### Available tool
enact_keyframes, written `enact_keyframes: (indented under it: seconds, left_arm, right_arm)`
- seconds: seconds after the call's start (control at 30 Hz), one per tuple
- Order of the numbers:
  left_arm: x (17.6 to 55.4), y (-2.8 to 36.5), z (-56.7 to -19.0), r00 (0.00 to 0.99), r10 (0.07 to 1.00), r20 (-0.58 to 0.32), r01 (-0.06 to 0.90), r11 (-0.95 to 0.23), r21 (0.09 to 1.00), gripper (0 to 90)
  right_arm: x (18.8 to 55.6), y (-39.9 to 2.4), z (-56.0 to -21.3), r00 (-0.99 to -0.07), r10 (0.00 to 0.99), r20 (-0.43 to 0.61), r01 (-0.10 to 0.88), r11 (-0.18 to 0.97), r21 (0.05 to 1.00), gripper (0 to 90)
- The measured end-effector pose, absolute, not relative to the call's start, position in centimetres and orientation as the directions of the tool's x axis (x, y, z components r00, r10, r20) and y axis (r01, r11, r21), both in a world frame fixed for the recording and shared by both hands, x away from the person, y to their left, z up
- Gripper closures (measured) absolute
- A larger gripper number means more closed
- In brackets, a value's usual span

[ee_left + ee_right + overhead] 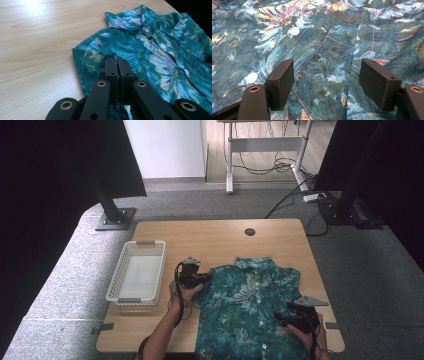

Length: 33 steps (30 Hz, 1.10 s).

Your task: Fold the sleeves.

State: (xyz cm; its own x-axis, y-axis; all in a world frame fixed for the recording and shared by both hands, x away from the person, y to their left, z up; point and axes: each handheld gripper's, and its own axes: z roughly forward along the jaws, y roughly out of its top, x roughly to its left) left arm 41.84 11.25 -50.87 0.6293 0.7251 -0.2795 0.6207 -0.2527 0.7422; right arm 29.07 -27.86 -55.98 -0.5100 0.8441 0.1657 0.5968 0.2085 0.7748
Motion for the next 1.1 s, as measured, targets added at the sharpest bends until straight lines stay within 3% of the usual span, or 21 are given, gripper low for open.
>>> enact_keyframes:
  seconds: [0.73,1.1]
  left_arm:
    - [41.1,11.1,-51.3,0.679,0.664,-0.312,0.605,-0.266,0.75,87.4]
    - [41.7,8.6,-51.1,0.675,0.662,-0.325,0.613,-0.257,0.747,87.3]
  right_arm:
    - [29.1,-27.8,-56.0,-0.509,0.845,0.166,0.597,0.208,0.775,27.9]
    - [29.1,-27.8,-56.0,-0.509,0.845,0.166,0.597,0.208,0.775,27.9]
